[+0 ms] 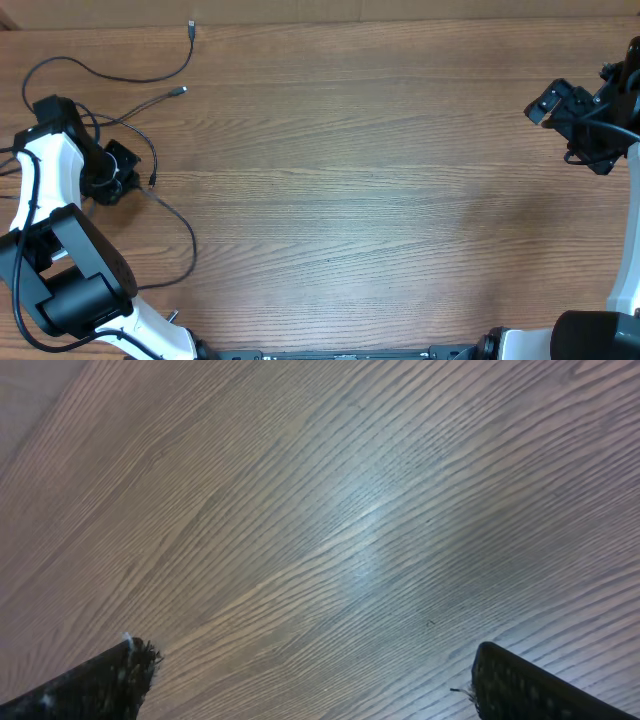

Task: Untangle cables

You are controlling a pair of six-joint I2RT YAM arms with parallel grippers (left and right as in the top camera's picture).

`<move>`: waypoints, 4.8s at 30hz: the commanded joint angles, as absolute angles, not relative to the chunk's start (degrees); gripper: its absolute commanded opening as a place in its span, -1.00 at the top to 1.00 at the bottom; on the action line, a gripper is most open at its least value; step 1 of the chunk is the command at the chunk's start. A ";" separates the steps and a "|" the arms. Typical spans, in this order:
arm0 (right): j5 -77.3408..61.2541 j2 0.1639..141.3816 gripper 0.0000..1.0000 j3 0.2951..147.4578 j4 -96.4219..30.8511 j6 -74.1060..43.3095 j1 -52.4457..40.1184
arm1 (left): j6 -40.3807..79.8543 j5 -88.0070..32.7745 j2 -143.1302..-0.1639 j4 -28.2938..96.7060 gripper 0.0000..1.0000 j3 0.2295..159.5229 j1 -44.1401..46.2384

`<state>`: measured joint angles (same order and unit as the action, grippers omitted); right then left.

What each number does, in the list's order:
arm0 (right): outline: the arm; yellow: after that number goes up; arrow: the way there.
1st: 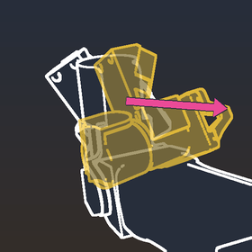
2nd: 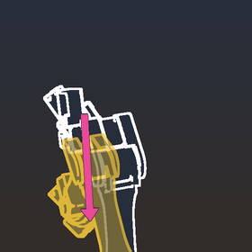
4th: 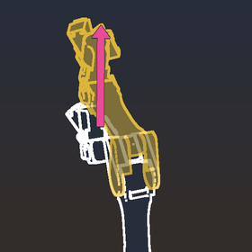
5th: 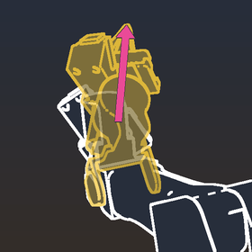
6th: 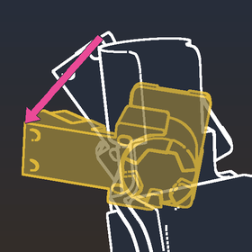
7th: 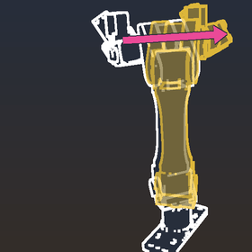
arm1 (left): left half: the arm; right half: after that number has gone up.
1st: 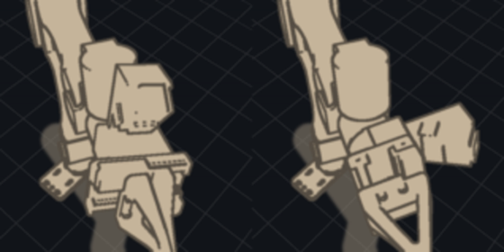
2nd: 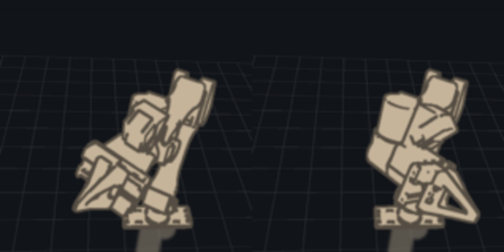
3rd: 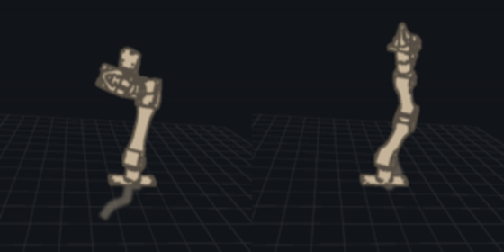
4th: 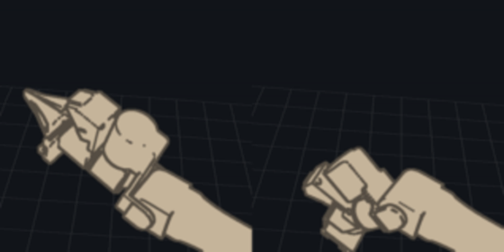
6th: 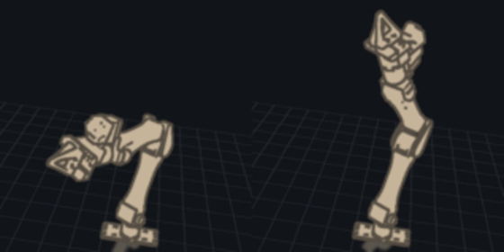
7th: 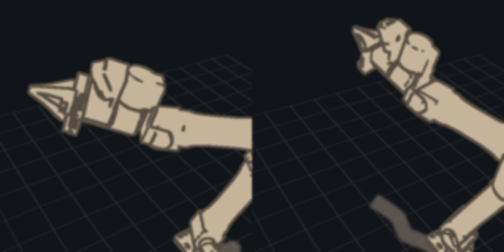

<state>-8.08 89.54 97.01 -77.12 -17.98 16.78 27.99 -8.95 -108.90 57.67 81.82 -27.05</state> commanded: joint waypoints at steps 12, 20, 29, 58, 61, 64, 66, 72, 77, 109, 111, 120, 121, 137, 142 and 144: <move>-7.70 89.52 -1.00 97.47 -76.82 -17.78 16.80 | 31.03 -1.02 -109.08 64.25 -0.98 78.13 -26.96; -7.70 89.52 -1.00 97.47 -76.82 -17.78 16.80 | 35.03 -2.76 -108.14 72.82 -1.00 83.35 -27.29; -7.70 89.52 -1.00 97.47 -76.82 -17.78 16.80 | 37.76 0.21 -97.56 76.31 -1.00 82.37 -27.83; -7.70 89.49 -1.00 97.47 -76.82 -17.78 16.80 | 57.45 0.47 -71.20 50.24 -1.00 34.09 -27.83; -7.70 89.52 -1.00 97.47 -76.82 -17.78 16.80 | 57.45 0.40 -71.20 47.13 -0.99 32.12 -27.83; -7.70 89.52 -1.00 97.47 -76.82 -17.78 16.80 | 57.45 0.64 -71.20 46.04 -0.94 30.65 -27.83; -7.70 89.52 -1.00 97.47 -76.82 -17.78 16.80 | 57.43 0.69 -71.20 45.28 -0.90 29.95 -27.83; -7.70 89.52 -1.00 97.47 -76.82 -17.78 16.80 | 57.47 1.76 -71.20 43.29 -0.67 28.01 -27.83; -7.70 89.52 -1.00 97.47 -76.82 -17.78 16.80 | 57.47 3.55 -71.20 39.72 -0.11 25.82 -27.83; -7.70 89.52 -1.00 97.47 -76.82 -17.78 16.80 | 18.83 3.62 -71.24 23.99 0.92 25.32 -27.73; -7.70 89.52 -1.00 97.47 -76.82 -17.78 16.80 | 16.47 3.62 -71.24 23.03 0.92 25.32 -27.73; -7.70 89.52 -1.00 97.47 -76.82 -17.78 16.80 | 16.29 3.57 -71.22 22.83 -0.33 25.41 -27.73; -7.70 89.52 -1.00 97.47 -76.82 -17.78 16.80 | 16.29 3.40 -71.22 23.07 -0.49 25.63 -27.73; -7.70 89.49 -1.00 97.47 -76.82 -17.78 16.80 | 14.06 -6.68 -69.17 44.27 -0.99 49.12 -26.65; -7.70 89.52 -1.00 97.47 -76.82 -17.78 16.80 | 13.69 -7.33 -64.51 45.32 -0.99 51.83 -22.26; -7.70 89.52 -1.00 97.47 -76.82 -17.78 16.80 | 13.67 -7.40 -61.60 44.64 -0.99 51.92 -19.22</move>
